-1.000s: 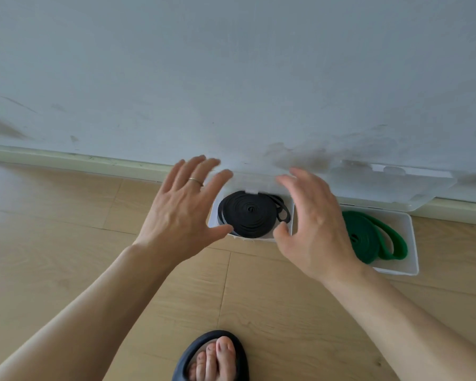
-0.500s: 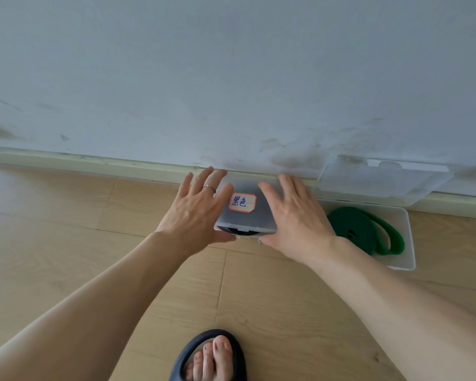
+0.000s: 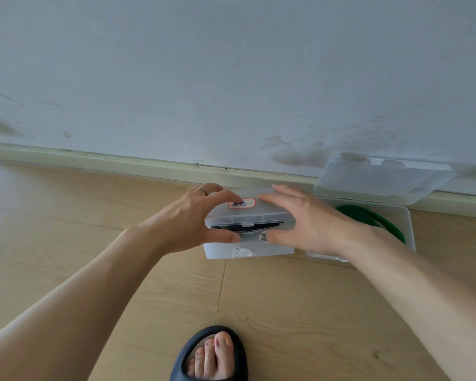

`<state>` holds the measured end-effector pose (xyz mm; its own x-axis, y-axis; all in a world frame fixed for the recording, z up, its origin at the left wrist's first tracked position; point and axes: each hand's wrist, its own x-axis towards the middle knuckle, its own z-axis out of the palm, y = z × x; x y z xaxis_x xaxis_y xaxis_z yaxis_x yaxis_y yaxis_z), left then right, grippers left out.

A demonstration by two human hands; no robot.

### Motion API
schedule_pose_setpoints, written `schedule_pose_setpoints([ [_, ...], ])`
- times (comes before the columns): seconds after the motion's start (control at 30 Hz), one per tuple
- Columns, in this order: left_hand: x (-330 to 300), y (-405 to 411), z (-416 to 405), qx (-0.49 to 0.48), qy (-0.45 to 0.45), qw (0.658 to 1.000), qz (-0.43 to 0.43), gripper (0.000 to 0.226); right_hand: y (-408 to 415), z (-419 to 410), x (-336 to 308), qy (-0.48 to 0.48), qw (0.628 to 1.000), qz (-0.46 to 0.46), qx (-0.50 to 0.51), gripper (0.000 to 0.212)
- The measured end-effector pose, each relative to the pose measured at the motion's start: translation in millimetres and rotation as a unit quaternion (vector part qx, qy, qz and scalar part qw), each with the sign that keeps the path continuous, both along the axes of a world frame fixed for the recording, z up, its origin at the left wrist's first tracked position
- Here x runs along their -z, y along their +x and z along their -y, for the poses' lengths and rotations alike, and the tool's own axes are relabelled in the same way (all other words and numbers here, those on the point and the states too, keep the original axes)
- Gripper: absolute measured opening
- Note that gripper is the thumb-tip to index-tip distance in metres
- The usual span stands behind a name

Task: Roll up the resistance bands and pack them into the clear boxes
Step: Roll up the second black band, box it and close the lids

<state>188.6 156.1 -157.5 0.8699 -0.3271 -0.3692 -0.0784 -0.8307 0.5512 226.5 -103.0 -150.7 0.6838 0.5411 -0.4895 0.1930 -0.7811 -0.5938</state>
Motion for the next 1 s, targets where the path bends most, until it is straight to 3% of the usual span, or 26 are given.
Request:
schedule_pose_setpoints([
  [0.2,8.4,-1.4,1.9,-0.055,-0.057,0.996,-0.034,0.058,-15.9,-9.2,16.0,0.085,0.991,0.000,0.106,0.081],
  [0.37,10.0,0.9,1.9,-0.056,-0.066,0.995,-0.044,0.047,-19.0,-11.5,16.1,0.089,0.989,0.026,0.114,0.073],
  [0.67,15.1,-8.9,6.4,-0.080,-0.076,0.993,-0.036,0.054,-20.6,-9.8,18.5,0.098,0.988,0.012,0.119,0.077],
  [0.83,11.3,-17.0,10.9,-0.175,-0.106,0.979,0.018,0.078,-25.4,-10.3,20.2,0.132,0.978,0.035,0.159,0.095],
  [1.0,17.5,-23.2,18.4,-0.279,-0.180,0.942,-0.048,0.090,-32.4,-10.9,28.5,0.154,0.968,0.069,0.183,0.093],
])
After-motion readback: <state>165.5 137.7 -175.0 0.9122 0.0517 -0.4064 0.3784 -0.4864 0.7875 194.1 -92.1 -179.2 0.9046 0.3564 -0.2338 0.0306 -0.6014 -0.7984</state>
